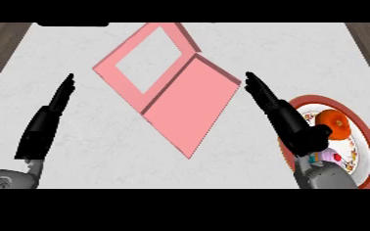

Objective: Pick the squash from the plate and place it in the cardboard box

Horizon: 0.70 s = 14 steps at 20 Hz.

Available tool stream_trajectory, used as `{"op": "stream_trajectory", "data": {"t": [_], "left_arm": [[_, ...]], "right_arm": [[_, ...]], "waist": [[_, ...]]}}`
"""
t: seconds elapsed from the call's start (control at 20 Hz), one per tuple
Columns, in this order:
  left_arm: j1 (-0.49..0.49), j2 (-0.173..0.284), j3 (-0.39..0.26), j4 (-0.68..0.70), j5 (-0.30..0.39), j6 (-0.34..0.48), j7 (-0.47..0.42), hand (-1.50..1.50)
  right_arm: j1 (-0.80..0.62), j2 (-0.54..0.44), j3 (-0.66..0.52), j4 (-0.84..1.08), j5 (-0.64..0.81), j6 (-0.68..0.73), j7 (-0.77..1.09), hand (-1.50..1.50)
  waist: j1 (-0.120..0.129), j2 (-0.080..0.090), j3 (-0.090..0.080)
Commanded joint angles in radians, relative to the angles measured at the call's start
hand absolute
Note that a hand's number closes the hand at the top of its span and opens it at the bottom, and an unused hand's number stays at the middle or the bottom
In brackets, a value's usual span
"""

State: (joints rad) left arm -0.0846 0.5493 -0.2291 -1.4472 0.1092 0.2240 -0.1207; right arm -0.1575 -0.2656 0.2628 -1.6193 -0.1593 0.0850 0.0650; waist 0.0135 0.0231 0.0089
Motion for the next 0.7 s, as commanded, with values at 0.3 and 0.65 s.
{"op": "stream_trajectory", "data": {"t": [0.3,0.65], "left_arm": [[0.036,-0.009,0.015,0.048,0.004,0.016,0.034,0.00],[0.049,-0.036,-0.004,0.050,0.011,0.006,0.031,0.00]], "right_arm": [[0.044,0.022,-0.424,-0.029,-0.292,-0.009,-0.475,-1.50],[0.196,-0.232,-0.712,0.234,-0.144,0.118,-0.960,-1.50]], "waist": [[-0.175,-0.074,0.080],[-0.104,-0.013,0.010]]}}
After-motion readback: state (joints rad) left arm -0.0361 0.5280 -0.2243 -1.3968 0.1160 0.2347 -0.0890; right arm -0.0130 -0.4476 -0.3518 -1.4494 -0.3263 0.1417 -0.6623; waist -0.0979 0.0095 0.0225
